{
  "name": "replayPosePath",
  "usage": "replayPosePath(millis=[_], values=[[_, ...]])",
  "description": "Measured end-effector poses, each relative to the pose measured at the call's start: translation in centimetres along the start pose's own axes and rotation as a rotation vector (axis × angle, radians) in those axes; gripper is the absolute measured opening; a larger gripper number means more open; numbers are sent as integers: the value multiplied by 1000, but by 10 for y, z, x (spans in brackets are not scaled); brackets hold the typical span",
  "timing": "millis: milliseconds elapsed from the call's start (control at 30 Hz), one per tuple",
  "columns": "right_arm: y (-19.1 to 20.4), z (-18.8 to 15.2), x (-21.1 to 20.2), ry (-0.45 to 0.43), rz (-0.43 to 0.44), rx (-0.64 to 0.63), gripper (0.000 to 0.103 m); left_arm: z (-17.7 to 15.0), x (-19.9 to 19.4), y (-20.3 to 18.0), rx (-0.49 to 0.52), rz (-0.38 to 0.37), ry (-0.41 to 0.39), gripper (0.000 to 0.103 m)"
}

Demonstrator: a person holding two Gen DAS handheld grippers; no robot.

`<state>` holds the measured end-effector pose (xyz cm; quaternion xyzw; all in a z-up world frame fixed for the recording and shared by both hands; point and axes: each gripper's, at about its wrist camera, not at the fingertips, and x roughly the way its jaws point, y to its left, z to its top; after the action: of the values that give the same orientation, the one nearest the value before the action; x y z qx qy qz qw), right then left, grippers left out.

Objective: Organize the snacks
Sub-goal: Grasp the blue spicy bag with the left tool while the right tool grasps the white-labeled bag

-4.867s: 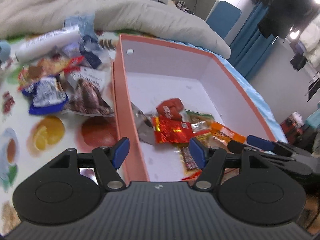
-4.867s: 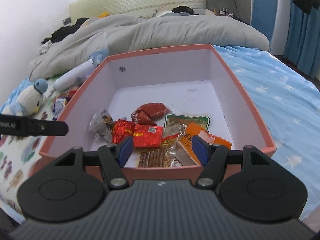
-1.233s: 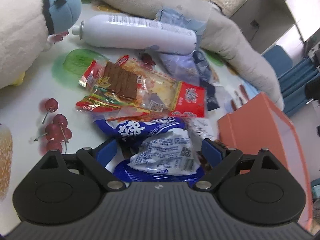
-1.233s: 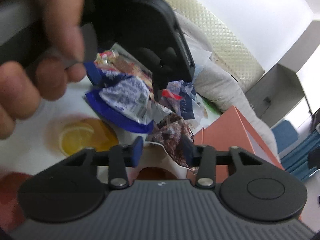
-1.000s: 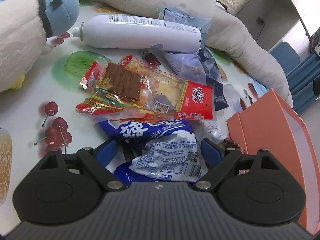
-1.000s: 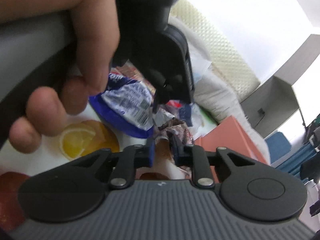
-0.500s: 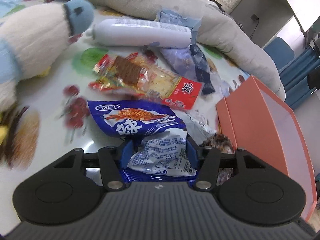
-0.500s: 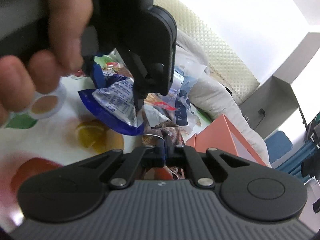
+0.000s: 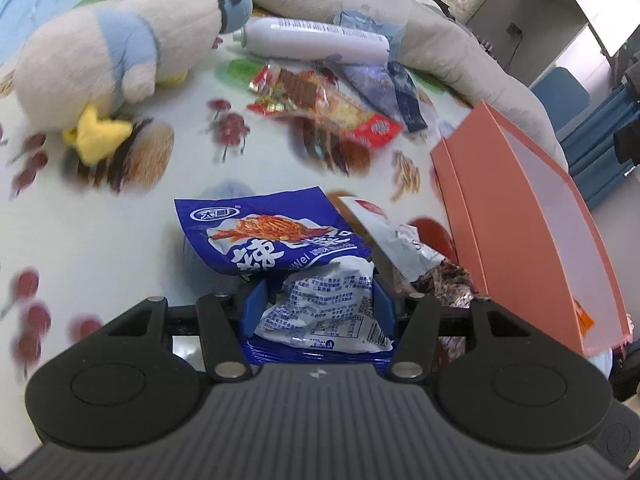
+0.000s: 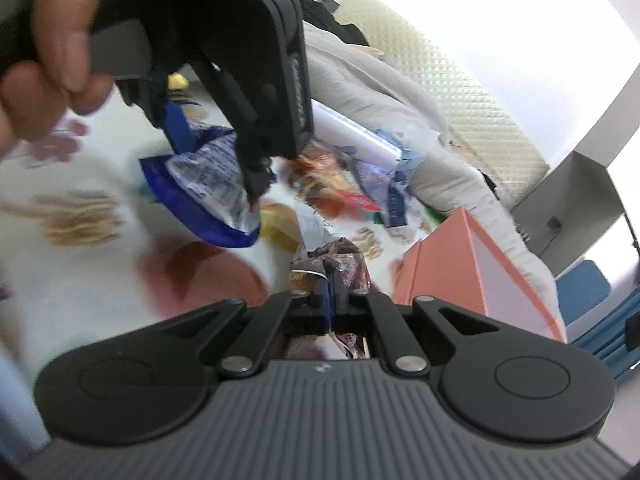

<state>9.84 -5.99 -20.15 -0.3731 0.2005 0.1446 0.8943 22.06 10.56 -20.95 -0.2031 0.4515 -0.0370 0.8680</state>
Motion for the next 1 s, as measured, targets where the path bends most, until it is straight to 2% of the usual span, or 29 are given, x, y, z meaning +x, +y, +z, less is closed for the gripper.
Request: replayPosePath(millis=[200, 433, 633, 700, 767, 833, 867, 1000], values=[[2, -16, -30, -6, 55, 34, 4, -32, -26, -12, 62, 45, 2, 61], [4, -29, -47, -9, 120, 50, 4, -52, -43, -13, 81, 75, 27, 61], [-4, -32, -50, -8, 189, 163, 12, -57, -40, -11, 85, 103, 33, 62], [-6, -33, -50, -8, 240, 204, 26, -58, -38, -11, 83, 98, 47, 66], [-6, -36, -56, -5, 267, 247, 63, -57, -37, -11, 72, 72, 57, 71], [-7, -37, -57, 3, 264, 284, 83, -58, -38, -11, 61, 68, 51, 80], [-8, -38, -58, 5, 273, 297, 83, -58, -38, -11, 56, 77, 48, 84], [-18, -39, -57, 4, 285, 380, 83, -56, -38, -10, 32, 74, 48, 86]])
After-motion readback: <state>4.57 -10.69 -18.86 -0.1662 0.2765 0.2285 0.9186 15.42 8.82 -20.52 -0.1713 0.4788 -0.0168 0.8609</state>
